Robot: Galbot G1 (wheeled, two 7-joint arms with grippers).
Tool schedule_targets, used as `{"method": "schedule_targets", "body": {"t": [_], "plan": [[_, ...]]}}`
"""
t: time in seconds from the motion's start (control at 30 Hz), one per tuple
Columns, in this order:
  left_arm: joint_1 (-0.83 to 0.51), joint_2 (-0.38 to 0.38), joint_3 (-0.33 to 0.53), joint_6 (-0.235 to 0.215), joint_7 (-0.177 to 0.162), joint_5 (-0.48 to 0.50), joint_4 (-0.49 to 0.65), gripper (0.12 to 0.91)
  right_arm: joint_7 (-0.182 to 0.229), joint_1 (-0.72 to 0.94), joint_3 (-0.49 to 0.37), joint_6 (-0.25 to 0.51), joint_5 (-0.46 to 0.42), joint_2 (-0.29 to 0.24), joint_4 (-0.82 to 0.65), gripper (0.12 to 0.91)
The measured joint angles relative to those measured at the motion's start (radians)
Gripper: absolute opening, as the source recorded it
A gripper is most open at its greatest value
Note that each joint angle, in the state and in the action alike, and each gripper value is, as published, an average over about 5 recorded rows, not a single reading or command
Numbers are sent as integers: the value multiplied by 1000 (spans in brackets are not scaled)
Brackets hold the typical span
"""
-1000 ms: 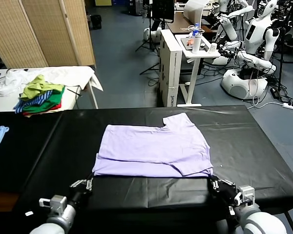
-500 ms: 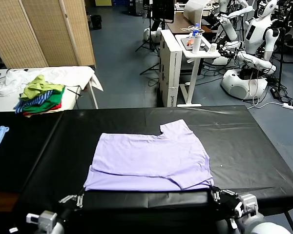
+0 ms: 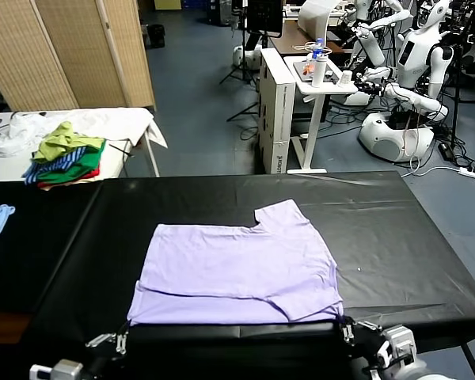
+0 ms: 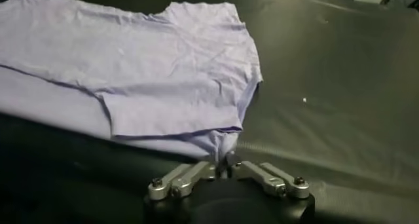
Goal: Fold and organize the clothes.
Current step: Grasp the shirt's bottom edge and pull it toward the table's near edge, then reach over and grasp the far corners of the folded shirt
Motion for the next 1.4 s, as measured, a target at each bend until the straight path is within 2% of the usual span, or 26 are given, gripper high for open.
{"method": "schedule_targets", "body": {"t": [0.13, 0.2, 0.27, 0.4, 0.57, 0.7, 1.0, 1.17, 1.4], "plan": [[4, -3, -30, 45, 29, -6, -28, 766, -22, 61, 10, 49, 52, -17, -17, 905], [-4, -3, -45, 66, 44, -17, -38, 845, -21, 114, 0, 64, 80, -28, -41, 907], [-23, 1, -55, 88, 39, -44, -40, 893, -16, 182, -19, 61, 110, -39, -74, 907], [-112, 10, -52, 135, 2, -161, -21, 906, -1, 345, -72, 47, 153, -65, -158, 907], [-287, 20, -23, 182, -13, -331, 30, 907, 8, 564, -172, 47, 181, -78, -295, 907], [-424, 31, 9, 202, -27, -415, 86, 907, 9, 747, -281, 48, 189, -64, -419, 907], [-733, 82, 120, 226, -8, -490, 299, 907, 1, 1043, -481, 36, 186, -2, -690, 907], [-892, 119, 204, 242, 0, -513, 447, 907, -10, 1125, -538, 42, 179, 25, -796, 907], [-1059, 124, 318, 251, 34, -483, 606, 907, -15, 1180, -582, 41, 172, 49, -873, 907]]}}
